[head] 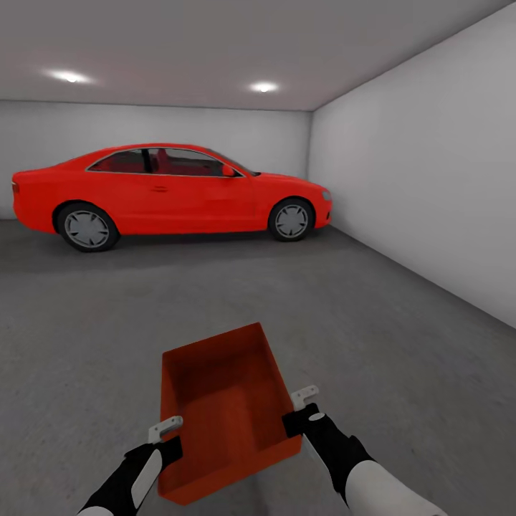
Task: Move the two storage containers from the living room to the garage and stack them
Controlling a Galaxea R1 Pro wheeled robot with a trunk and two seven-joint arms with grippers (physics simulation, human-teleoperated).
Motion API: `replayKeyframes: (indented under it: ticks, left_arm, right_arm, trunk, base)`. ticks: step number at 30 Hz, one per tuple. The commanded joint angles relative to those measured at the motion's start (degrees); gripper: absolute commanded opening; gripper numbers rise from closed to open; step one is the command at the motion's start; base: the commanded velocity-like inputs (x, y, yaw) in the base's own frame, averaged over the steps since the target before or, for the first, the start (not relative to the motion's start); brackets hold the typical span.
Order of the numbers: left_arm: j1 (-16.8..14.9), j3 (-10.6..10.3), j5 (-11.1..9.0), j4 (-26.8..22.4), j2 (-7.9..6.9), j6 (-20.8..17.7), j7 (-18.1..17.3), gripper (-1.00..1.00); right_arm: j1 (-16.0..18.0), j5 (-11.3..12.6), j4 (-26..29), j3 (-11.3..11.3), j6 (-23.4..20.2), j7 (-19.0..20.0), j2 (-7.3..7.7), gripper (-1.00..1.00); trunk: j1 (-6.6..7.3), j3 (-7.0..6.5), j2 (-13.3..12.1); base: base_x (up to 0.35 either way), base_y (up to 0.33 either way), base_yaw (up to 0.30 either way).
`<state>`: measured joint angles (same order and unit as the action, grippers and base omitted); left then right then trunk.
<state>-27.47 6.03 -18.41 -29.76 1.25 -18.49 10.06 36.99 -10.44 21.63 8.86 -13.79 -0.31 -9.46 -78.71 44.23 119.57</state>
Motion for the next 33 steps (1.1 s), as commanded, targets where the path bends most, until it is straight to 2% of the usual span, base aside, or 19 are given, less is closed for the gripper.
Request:
replayKeyframes:
  ticks: [1,33]
  left_arm:
    - [-0.04,0.47,0.13,-0.33,-0.02,-0.32,0.49,-1.00]
    - [-0.04,0.47,0.13,-0.34,-0.02,-0.32,0.49,-1.00]
  right_arm:
    - [0.02,0.52,-0.01,0.10,-0.40,4.18,0.06,-1.00]
    - [0.02,0.55,-0.01,0.10,-0.44,4.18,0.06,-1.00]
  trunk:
    - [-0.02,0.06,0.03]
    - [-0.02,0.06,0.03]
  base:
    - [0.287,0.091,0.000]
    - [0.292,0.098,0.000]
